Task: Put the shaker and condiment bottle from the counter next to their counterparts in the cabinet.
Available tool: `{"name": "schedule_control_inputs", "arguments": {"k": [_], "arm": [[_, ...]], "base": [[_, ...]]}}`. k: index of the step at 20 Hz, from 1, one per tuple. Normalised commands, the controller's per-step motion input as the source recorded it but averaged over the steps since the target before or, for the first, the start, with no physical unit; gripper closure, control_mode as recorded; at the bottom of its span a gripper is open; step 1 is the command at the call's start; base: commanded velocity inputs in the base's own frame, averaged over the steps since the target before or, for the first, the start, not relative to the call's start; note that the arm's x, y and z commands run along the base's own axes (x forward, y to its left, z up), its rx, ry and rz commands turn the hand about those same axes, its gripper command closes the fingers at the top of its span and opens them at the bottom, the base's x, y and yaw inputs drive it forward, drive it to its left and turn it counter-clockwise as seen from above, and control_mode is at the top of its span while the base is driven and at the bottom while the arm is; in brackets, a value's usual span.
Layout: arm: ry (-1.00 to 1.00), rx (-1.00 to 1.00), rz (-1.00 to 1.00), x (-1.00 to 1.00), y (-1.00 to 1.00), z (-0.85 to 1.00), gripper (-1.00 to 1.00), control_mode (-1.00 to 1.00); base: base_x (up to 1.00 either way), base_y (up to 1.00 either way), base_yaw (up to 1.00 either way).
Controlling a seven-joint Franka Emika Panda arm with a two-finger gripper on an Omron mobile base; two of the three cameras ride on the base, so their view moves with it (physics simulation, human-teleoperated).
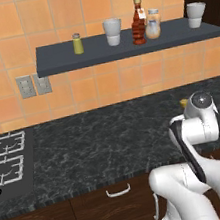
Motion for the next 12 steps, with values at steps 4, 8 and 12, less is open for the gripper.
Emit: {"name": "schedule_control_inputs", "arguments": {"k": [4, 8, 12], "arm": [[0.0, 0.0, 0.0, 0.22, -0.08, -0.18, -1.0, -1.0], [0.0, 0.0, 0.0, 0.19, -0.01, -0.18, -1.0, -1.0], [0.0, 0.0, 0.0, 0.09, -0.05, -0.2, -1.0, -1.0]], "base": [[0.0, 0.0, 0.0], [0.0, 0.0, 0.0], [0.0, 0.0, 0.0]]}}
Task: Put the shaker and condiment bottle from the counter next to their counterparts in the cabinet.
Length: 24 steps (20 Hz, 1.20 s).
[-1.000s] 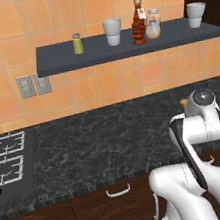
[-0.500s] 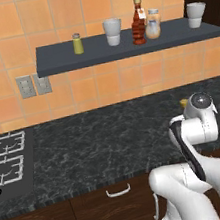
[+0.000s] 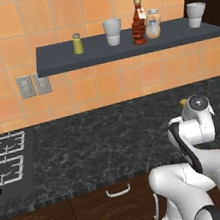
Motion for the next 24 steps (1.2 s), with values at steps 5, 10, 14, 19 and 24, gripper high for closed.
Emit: {"name": "schedule_control_inputs", "arguments": {"k": [5, 10, 14, 19, 24], "arm": [[0.0, 0.0, 0.0, 0.01, -0.18, -0.2, -1.0, -1.0], [0.0, 0.0, -0.01, 0.01, -0.08, -0.16, -1.0, -1.0], [0.0, 0.0, -0.01, 0.03, 0.0, -0.14, -1.0, -1.0], [0.0, 0.0, 0.0, 0.04, 0.0, -0.11, -1.0, -1.0], [0.0, 0.0, 0.0, 0.01, 0.06, -0.11, -1.0, -1.0]], "base": [[0.0, 0.0, 0.0], [0.0, 0.0, 0.0], [0.0, 0.0, 0.0], [0.0, 0.0, 0.0], [0.0, 0.0, 0.0]]}}
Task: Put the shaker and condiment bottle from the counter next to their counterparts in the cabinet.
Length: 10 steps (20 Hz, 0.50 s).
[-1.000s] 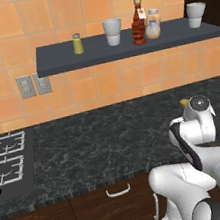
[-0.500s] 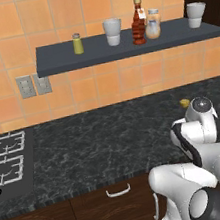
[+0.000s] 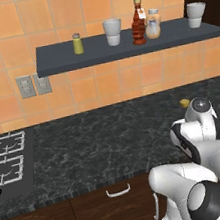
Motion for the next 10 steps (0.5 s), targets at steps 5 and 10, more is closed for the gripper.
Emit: {"name": "schedule_control_inputs", "arguments": {"k": [5, 10], "arm": [[0.0, 0.0, 0.0, 0.07, 0.09, -0.09, -1.0, -1.0], [0.0, 0.0, 0.0, 0.07, 0.13, -0.1, -1.0, -1.0]], "base": [[0.0, 0.0, 0.0], [0.0, 0.0, 0.0]]}}
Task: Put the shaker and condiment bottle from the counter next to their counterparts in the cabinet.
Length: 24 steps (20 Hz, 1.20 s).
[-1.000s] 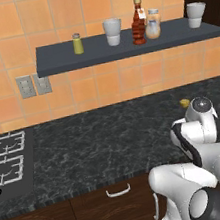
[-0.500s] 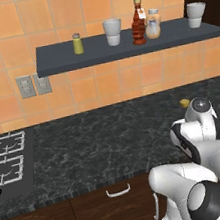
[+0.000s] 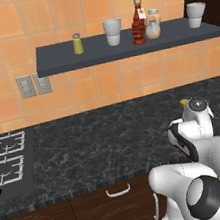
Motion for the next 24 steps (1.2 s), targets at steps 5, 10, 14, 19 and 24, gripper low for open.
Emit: {"name": "schedule_control_inputs", "arguments": {"k": [5, 10, 14, 19, 24], "arm": [[0.0, 0.0, 0.0, 0.02, 0.02, -0.24, -1.0, -1.0], [0.0, 0.0, 0.0, 0.0, 0.0, -0.37, -1.0, -1.0], [0.0, 0.0, 0.0, 0.16, 0.01, -0.19, -1.0, -1.0], [0.01, 0.0, 0.0, 0.16, 0.01, -0.16, -1.0, -1.0], [0.02, 0.0, 0.0, 0.13, -0.01, -0.3, -1.0, -1.0]], "base": [[0.0, 0.0, 0.0], [0.0, 0.0, 0.0], [0.0, 0.0, 0.0], [0.0, 0.0, 0.0], [0.0, 0.0, 0.0]]}}
